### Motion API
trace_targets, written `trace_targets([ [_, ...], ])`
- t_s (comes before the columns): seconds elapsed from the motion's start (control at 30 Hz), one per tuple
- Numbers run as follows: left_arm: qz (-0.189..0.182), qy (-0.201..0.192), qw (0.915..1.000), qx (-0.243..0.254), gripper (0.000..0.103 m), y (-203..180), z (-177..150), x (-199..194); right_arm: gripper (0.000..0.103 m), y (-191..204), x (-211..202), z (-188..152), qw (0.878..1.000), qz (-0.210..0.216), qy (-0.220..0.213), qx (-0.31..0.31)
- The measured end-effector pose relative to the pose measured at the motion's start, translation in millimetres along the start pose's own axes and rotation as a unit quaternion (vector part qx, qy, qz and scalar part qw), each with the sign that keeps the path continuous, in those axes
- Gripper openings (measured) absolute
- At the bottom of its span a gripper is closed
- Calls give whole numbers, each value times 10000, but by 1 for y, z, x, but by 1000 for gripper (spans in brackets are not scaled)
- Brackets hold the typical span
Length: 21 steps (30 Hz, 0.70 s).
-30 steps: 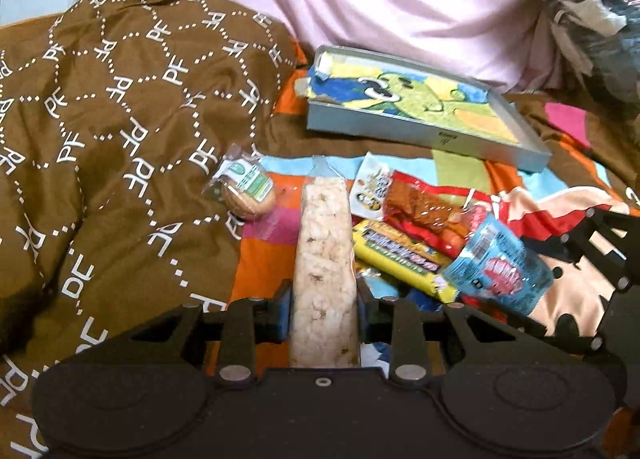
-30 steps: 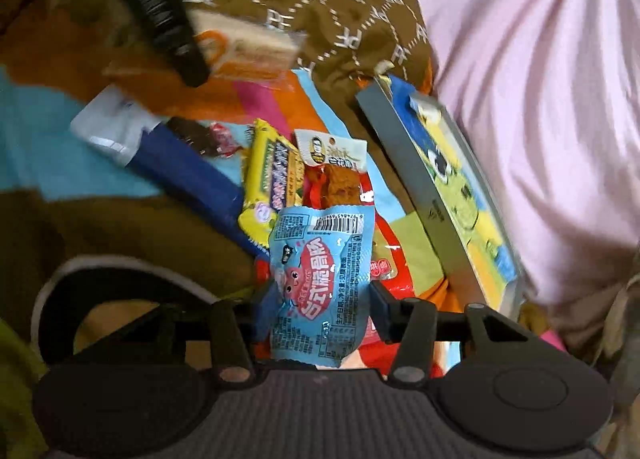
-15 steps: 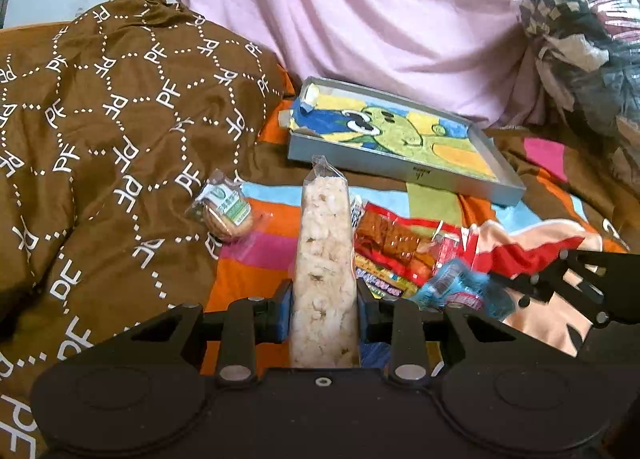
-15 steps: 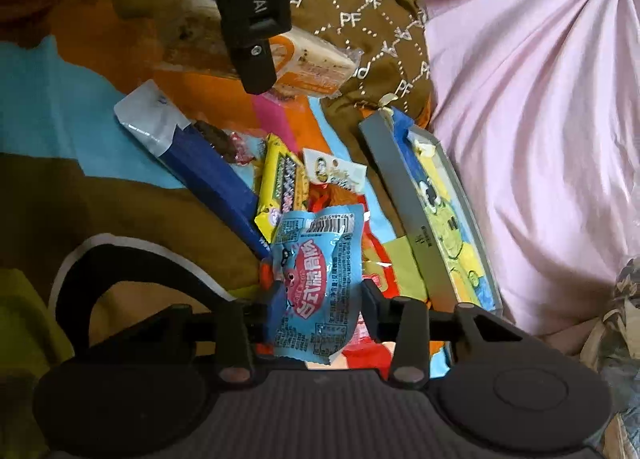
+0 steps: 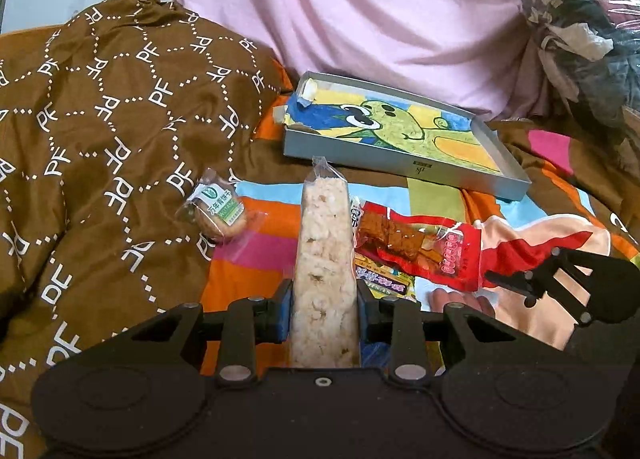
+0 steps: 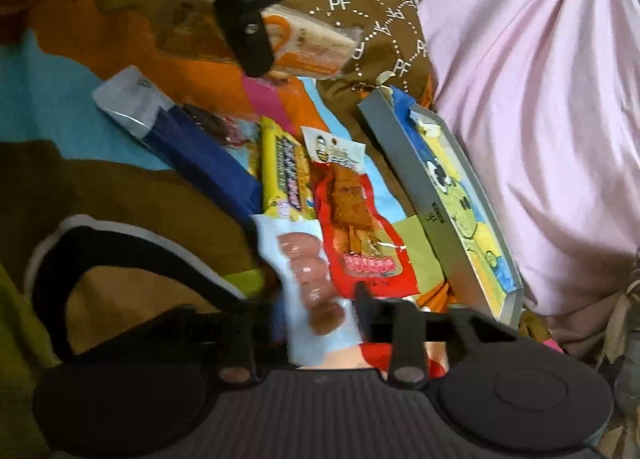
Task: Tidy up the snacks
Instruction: 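Lift and carry the bar with the left tool while the right tool carries the packet toward the tray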
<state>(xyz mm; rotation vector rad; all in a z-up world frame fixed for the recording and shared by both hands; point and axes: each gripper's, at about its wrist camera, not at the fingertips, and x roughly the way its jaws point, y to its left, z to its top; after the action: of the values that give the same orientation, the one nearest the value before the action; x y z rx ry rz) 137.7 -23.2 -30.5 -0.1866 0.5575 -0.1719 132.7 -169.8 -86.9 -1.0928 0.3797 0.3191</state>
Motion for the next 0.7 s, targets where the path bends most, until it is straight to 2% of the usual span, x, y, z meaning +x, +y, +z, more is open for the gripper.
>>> trace_targets([
  [0.03, 5, -5, 10000, 2, 33, -1, 1, 0, 47, 0, 3, 0, 10000, -33, -5, -1],
  [0.07, 2, -10, 10000, -4, 33, -2, 2, 1, 40, 0, 8, 2, 10000, -24, 22, 15],
  [0.1, -11, -17, 10000, -18, 32, -3, 3, 2, 26, -1, 10, 3, 10000, 12, 36, 47],
  [0.17, -45, -54, 10000, -27, 32, -6, 7, 3, 19, 1, 10, 3, 10000, 51, 51, 46],
  [0.27, -64, -167, 9998, 104, 31, -13, 13, 6, 18, 4, 5, 3, 9999, -15, -114, -60],
  [0.43, -18, 44, 9991, 419, 32, -21, 9, 14, 18, 3, -2, 2, 9999, -10, -157, -32],
  [0.7, 50, 1005, 9929, 640, 33, -13, 0, 41, 17, -6, -2, 1, 9997, -31, -224, 130],
])
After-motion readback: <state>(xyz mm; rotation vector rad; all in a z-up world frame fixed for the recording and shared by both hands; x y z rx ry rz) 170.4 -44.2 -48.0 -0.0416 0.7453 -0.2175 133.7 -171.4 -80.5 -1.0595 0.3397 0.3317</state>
